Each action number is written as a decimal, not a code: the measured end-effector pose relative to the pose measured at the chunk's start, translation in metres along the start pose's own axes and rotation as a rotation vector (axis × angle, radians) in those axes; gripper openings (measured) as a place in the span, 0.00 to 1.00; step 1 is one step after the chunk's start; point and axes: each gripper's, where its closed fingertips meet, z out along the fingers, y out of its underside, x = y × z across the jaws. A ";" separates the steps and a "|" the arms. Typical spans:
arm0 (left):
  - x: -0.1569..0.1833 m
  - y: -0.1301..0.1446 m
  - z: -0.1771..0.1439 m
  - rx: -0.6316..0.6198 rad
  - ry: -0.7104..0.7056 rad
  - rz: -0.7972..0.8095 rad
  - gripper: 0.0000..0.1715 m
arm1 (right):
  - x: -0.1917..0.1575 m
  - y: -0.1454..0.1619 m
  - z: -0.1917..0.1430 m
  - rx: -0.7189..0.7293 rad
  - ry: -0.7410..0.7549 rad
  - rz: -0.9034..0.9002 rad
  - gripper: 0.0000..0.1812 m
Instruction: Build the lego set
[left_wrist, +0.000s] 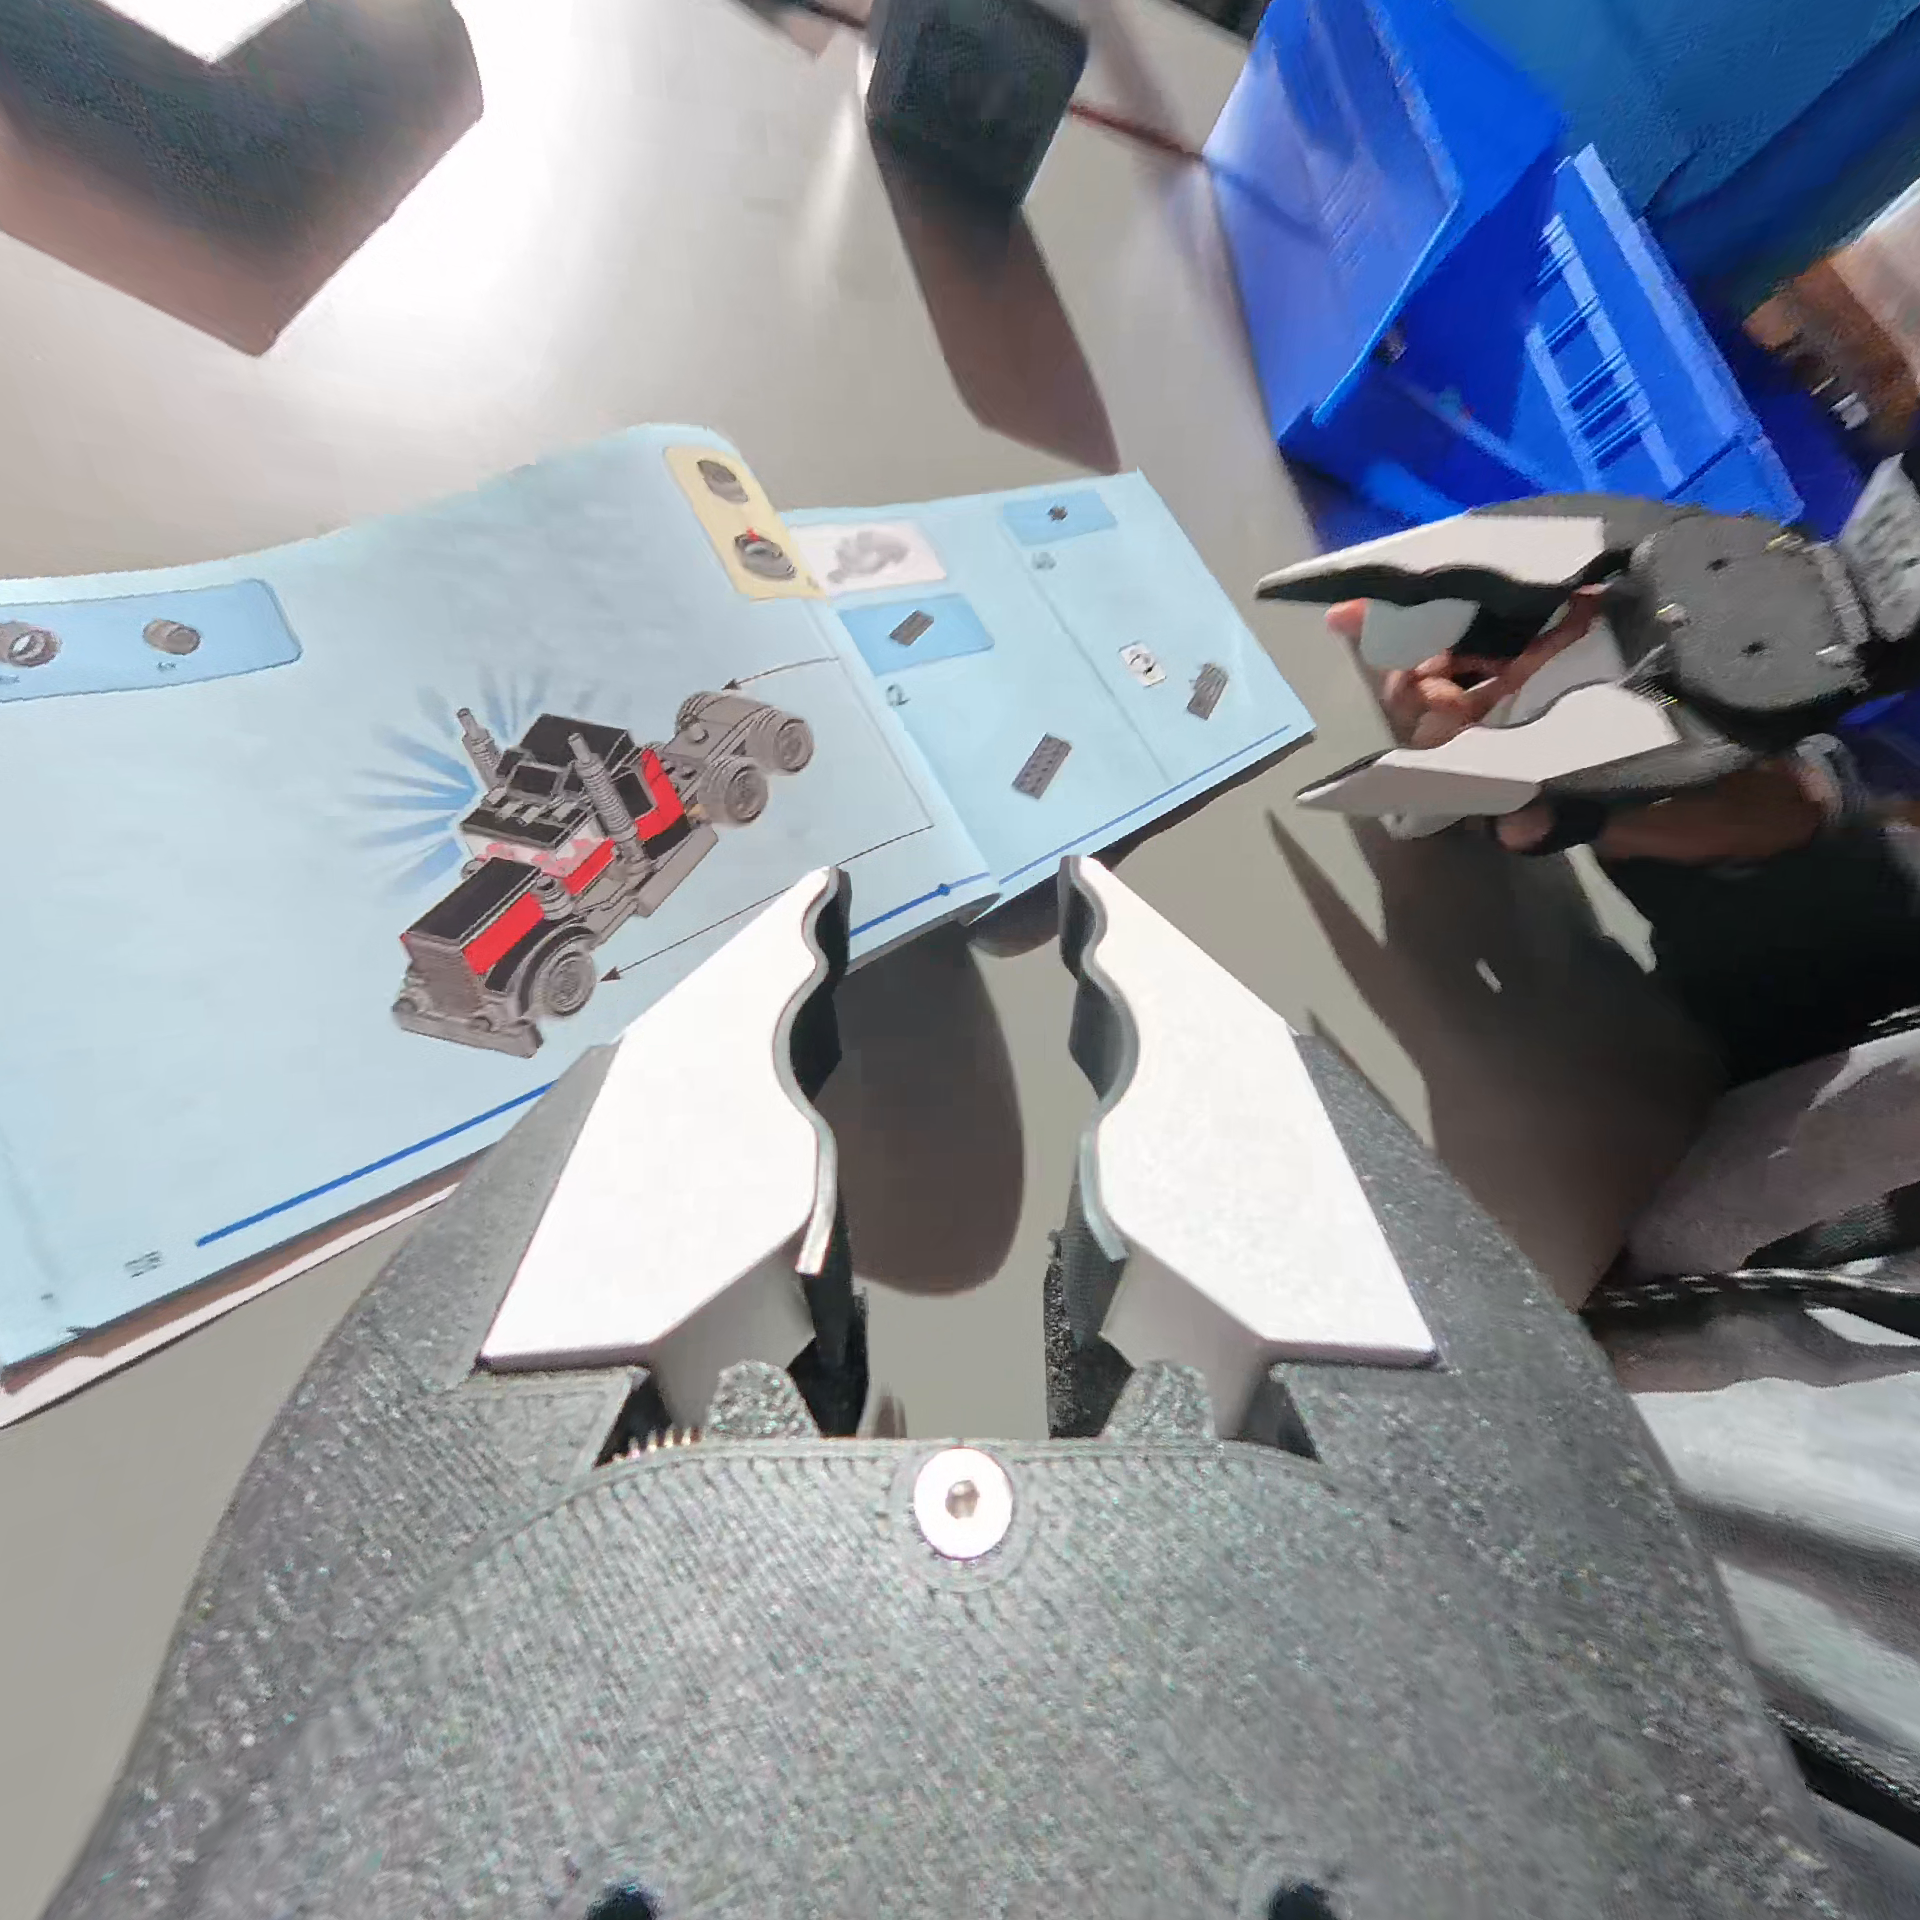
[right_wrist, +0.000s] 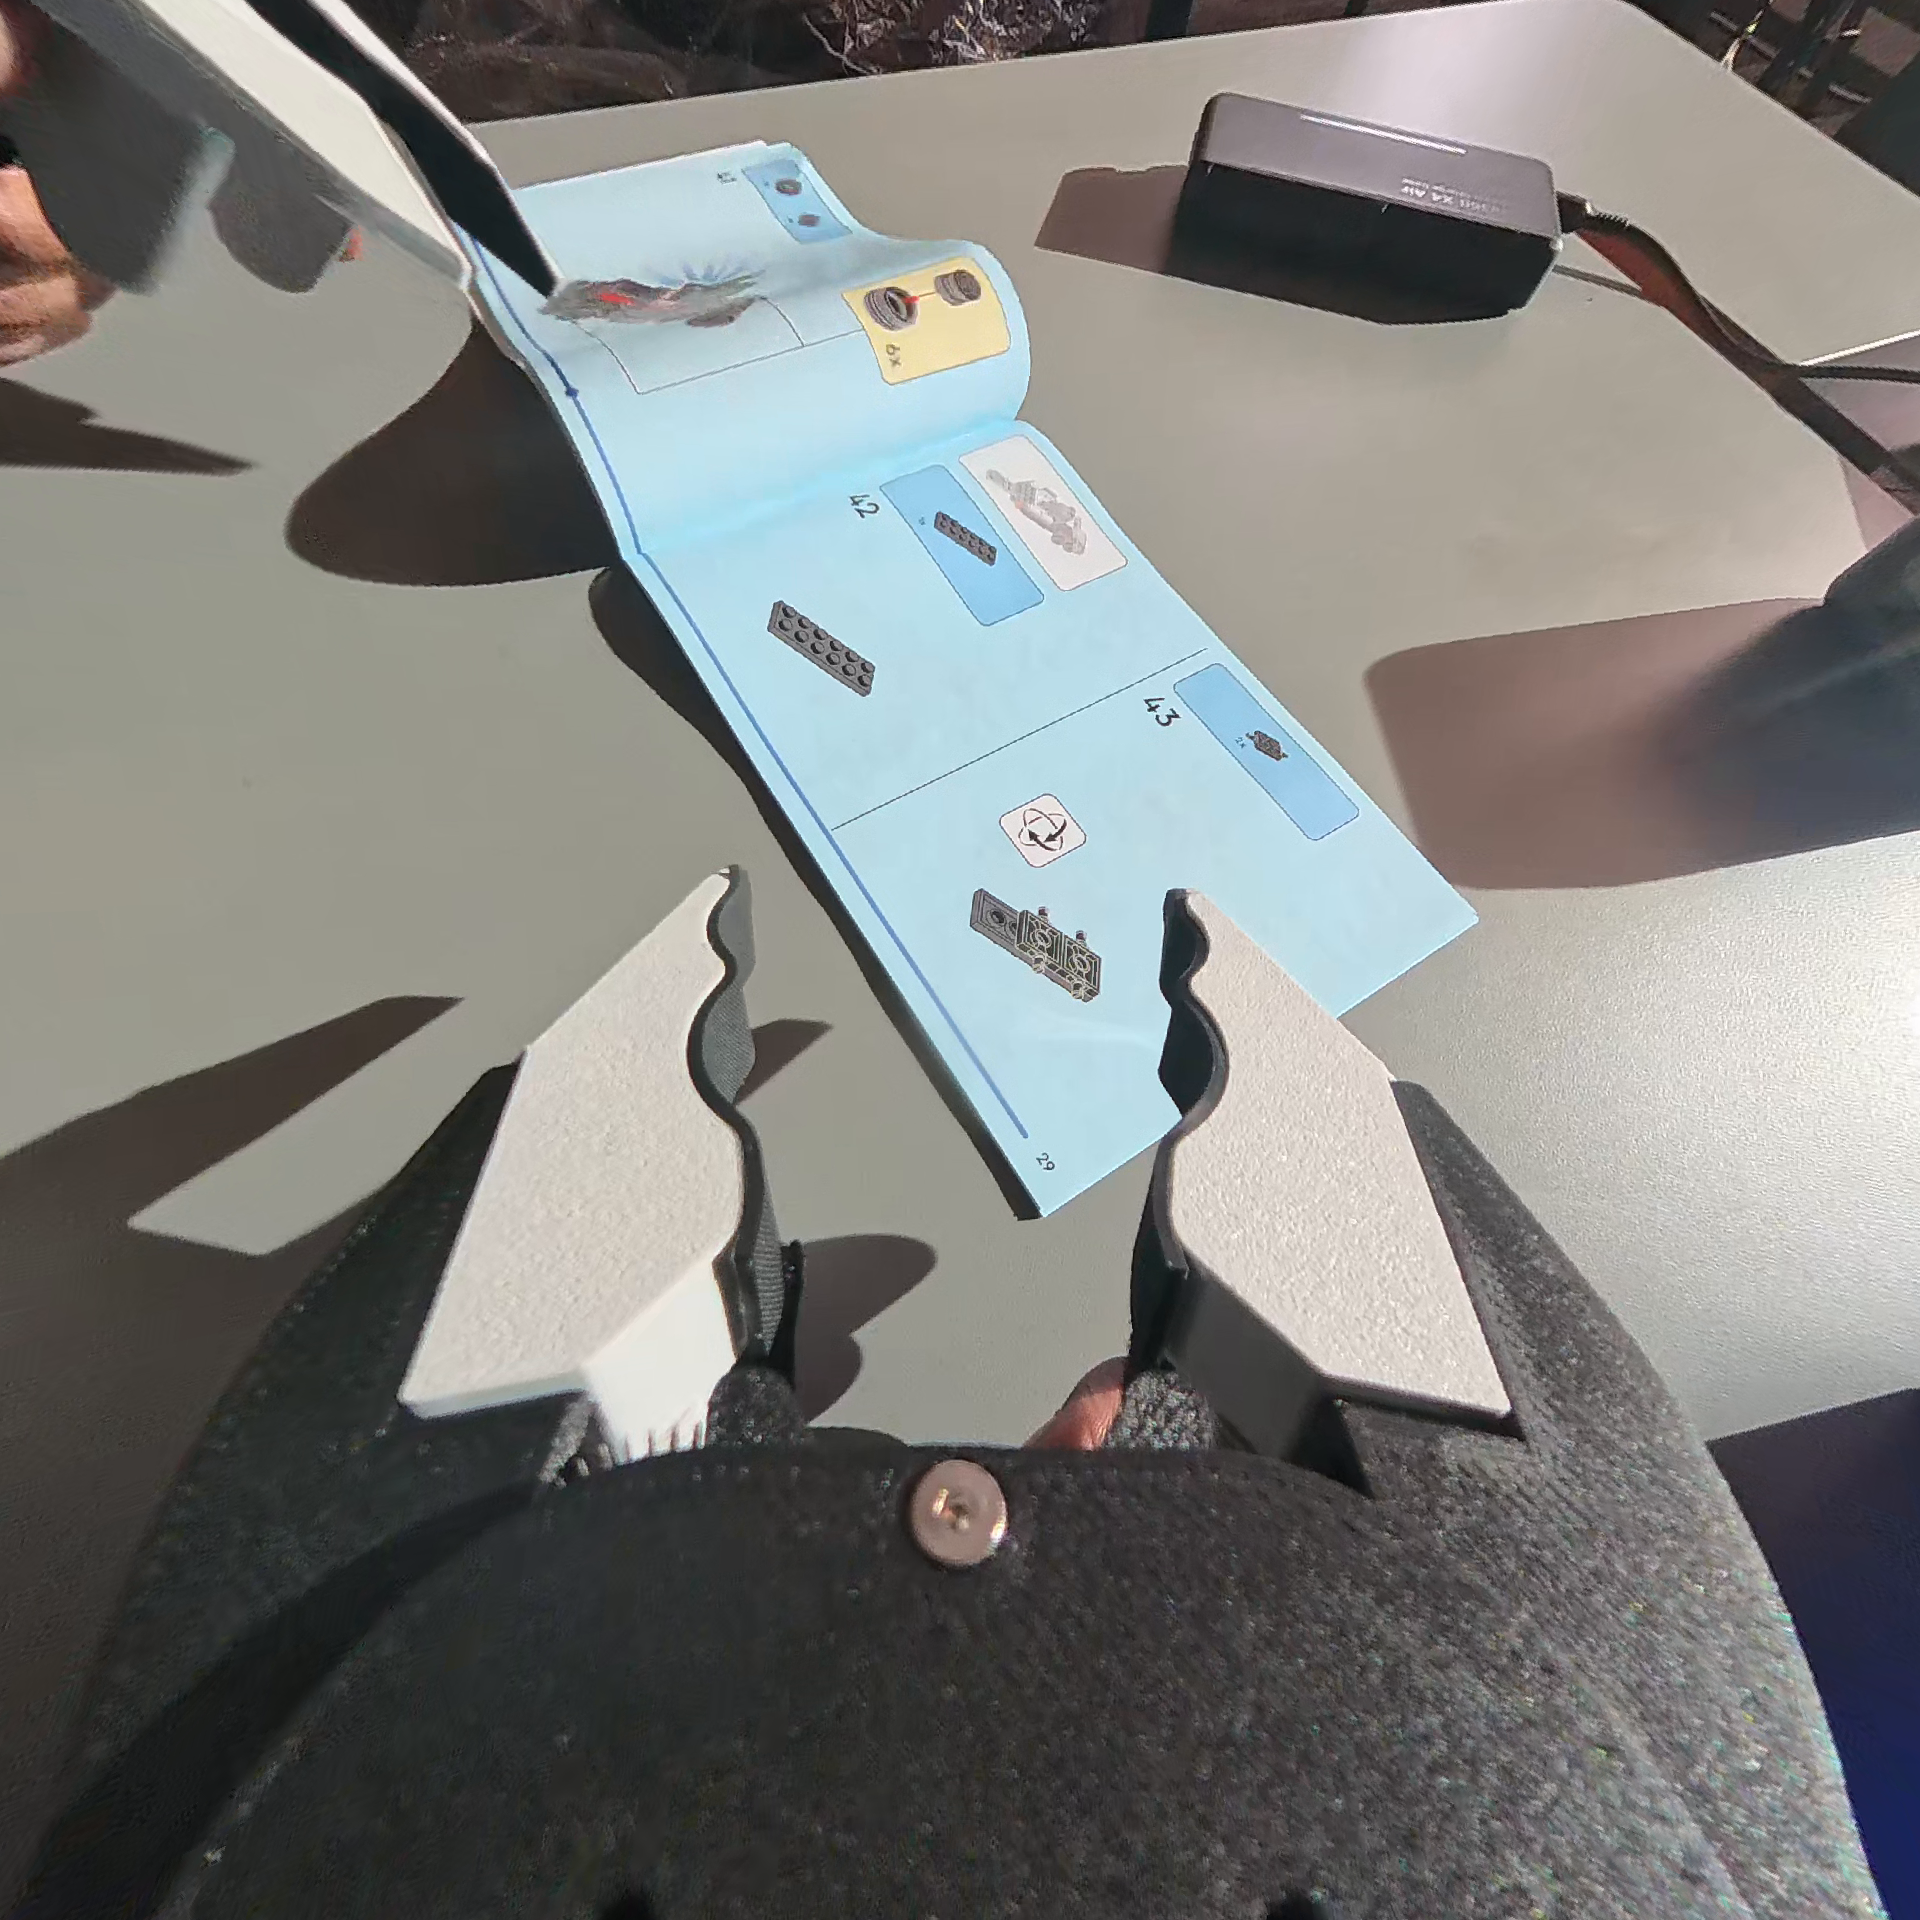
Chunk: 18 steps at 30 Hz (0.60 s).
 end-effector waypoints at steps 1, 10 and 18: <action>0.008 -0.005 -0.002 0.043 0.032 -0.009 0.24 | 0.000 0.000 0.000 0.001 0.001 0.000 0.45; 0.077 -0.034 0.017 0.347 0.298 -0.071 0.25 | 0.003 -0.002 -0.004 0.020 0.026 0.023 0.45; 0.070 -0.018 0.032 0.302 0.258 -0.127 0.26 | 0.003 0.000 -0.003 0.011 0.006 0.056 0.43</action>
